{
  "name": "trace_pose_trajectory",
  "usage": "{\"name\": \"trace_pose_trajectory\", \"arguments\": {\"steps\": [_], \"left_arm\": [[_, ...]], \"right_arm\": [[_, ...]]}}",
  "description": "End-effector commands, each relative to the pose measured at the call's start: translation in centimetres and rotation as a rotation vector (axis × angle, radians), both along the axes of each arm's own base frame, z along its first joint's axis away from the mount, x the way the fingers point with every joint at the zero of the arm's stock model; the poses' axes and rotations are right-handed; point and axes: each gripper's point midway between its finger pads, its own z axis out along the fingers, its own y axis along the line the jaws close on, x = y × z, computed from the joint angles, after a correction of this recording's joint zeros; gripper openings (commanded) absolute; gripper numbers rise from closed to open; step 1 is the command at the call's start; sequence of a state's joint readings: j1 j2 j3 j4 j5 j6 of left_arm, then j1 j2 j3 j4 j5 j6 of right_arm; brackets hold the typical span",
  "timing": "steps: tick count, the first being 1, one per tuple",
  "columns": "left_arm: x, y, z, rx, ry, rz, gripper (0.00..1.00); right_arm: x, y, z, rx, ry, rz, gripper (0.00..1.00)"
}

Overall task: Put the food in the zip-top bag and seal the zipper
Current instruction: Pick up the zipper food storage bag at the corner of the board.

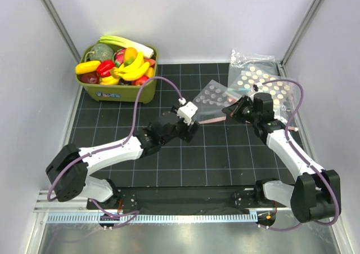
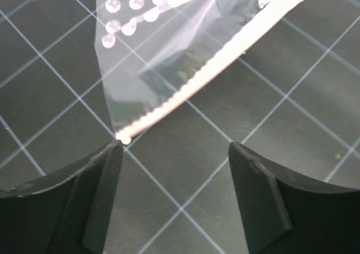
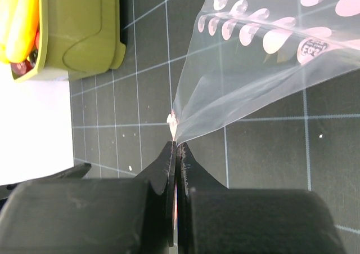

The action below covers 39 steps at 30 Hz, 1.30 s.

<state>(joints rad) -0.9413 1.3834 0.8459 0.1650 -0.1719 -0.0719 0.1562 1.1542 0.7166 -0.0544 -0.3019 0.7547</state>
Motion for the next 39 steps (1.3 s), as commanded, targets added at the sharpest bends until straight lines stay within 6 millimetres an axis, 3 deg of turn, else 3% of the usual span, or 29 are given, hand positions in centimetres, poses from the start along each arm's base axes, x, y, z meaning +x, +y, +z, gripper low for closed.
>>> {"name": "trace_pose_trajectory", "arguments": {"steps": [1, 9, 21, 26, 39], "left_arm": [[0.8, -1.0, 1.6, 0.043, -0.09, -0.068, 0.75], [0.9, -0.8, 1.4, 0.066, -0.082, -0.056, 0.79], [0.1, -1.1, 1.7, 0.111, -0.132, -0.047, 0.86], [0.0, -1.0, 2.1, 0.14, -0.172, -0.024, 0.88], [0.3, -0.8, 2.0, 0.164, -0.191, -0.006, 0.73]], "right_arm": [[-0.2, 0.9, 3.4, -0.003, -0.077, 0.054, 0.02], [-0.9, 1.6, 4.9, 0.0, -0.114, 0.093, 0.02], [-2.3, 5.5, 5.6, -0.001, -0.122, 0.236, 0.02], [-2.5, 6.1, 5.7, -0.002, -0.127, 0.251, 0.02], [-3.0, 7.2, 6.3, 0.016, -0.152, 0.296, 0.02]]}}
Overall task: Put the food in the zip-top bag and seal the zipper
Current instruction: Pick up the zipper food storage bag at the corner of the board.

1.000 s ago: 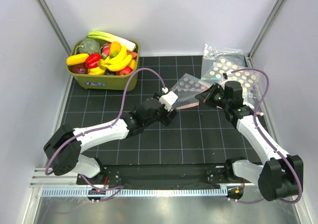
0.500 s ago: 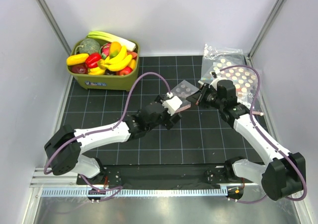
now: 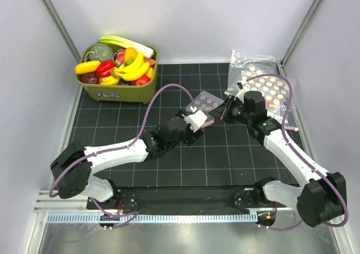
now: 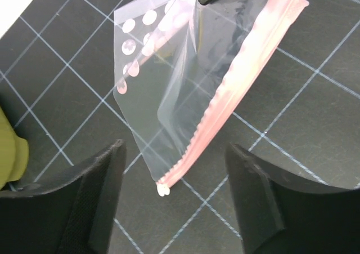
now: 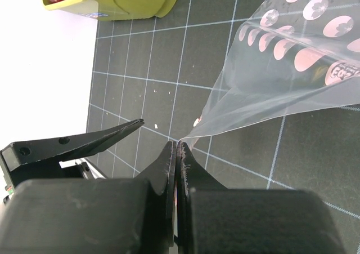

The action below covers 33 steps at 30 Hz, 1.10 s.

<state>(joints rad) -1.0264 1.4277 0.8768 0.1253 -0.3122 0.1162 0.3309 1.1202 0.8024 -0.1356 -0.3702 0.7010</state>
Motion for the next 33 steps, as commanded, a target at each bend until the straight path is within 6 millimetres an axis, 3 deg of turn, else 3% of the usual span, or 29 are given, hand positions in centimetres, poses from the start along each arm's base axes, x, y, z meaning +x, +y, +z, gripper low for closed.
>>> {"name": "trace_pose_trajectory", "arguments": {"steps": [1, 15, 22, 33], "left_arm": [[0.9, -0.4, 2.9, -0.036, -0.06, 0.019, 0.72], [1.3, -0.6, 1.9, -0.011, -0.06, 0.033, 0.74], [1.7, -0.1, 1.9, -0.003, -0.067, 0.067, 0.7], [2.0, -0.1, 1.6, 0.019, -0.057, 0.081, 0.37]], "right_arm": [[0.5, 0.9, 2.8, 0.026, -0.092, 0.04, 0.02], [0.2, 1.6, 2.8, 0.031, -0.095, 0.064, 0.02], [0.1, 1.8, 2.9, 0.032, -0.099, 0.075, 0.01], [-0.2, 2.3, 2.9, 0.028, -0.1, 0.094, 0.01]]}}
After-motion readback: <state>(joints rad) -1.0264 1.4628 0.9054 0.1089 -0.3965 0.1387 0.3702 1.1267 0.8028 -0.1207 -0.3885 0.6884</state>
